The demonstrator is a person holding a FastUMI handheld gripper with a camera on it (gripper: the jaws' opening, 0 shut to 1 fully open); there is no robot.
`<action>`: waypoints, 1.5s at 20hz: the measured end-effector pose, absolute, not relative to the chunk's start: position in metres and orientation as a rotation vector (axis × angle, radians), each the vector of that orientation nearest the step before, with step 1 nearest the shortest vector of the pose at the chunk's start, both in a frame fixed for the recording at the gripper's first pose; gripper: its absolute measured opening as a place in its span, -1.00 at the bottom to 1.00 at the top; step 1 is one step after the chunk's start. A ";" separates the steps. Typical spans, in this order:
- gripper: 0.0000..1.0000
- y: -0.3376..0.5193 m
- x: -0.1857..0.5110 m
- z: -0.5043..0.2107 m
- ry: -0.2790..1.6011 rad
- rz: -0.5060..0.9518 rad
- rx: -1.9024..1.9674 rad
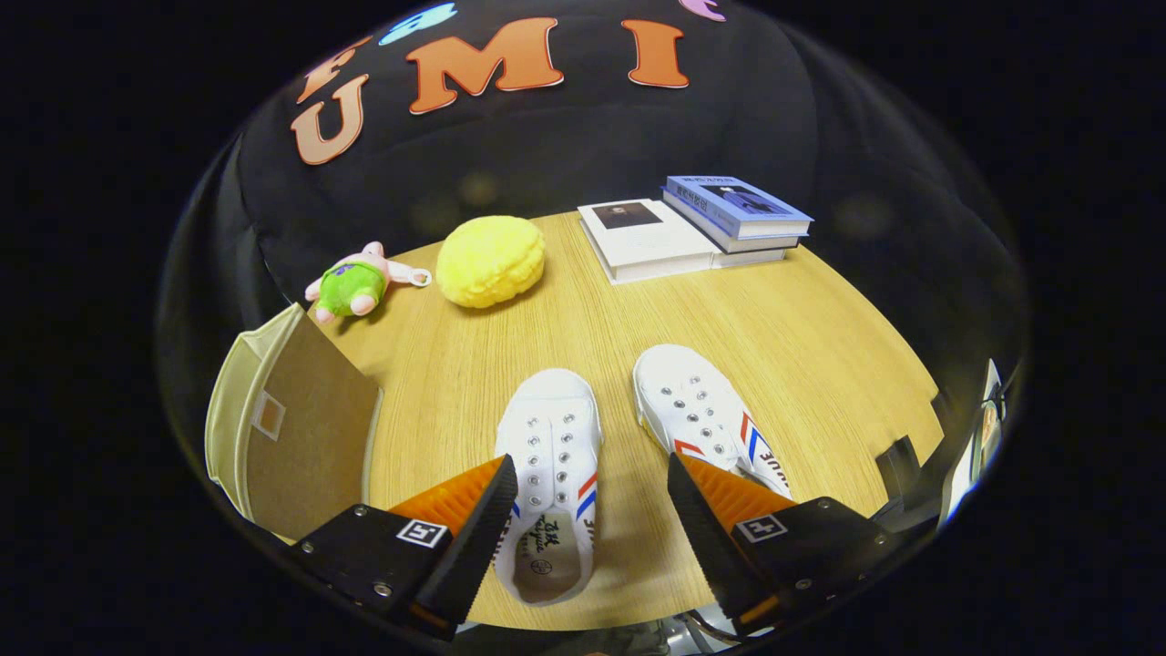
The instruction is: Open the storage box then place both shoes into the box .Put the left shoe in first, then the right shoe, with the right side of both shoes facing outward in a uniform manner.
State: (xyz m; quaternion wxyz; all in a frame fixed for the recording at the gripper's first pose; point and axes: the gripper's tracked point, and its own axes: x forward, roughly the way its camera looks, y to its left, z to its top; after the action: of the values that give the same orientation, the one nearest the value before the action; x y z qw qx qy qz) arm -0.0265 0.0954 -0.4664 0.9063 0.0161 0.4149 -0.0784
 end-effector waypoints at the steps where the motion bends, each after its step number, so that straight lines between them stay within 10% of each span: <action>1: 0.98 0.094 -0.028 -0.472 0.867 -0.161 0.032; 13: 0.28 0.102 -0.037 -0.532 1.045 -0.093 0.028; 22: 0.23 0.105 -0.039 -0.538 1.115 -0.048 0.140; 24: 0.08 0.113 -0.038 -0.537 1.112 -0.008 0.200; 27: -0.78 0.117 -0.037 -0.536 1.083 -0.033 0.273; 30: -0.98 0.119 -0.036 -0.531 1.069 -0.041 0.291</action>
State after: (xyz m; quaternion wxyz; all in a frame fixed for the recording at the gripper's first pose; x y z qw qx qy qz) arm -0.0365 0.1195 -0.5311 0.8504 0.1383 0.5073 -0.0196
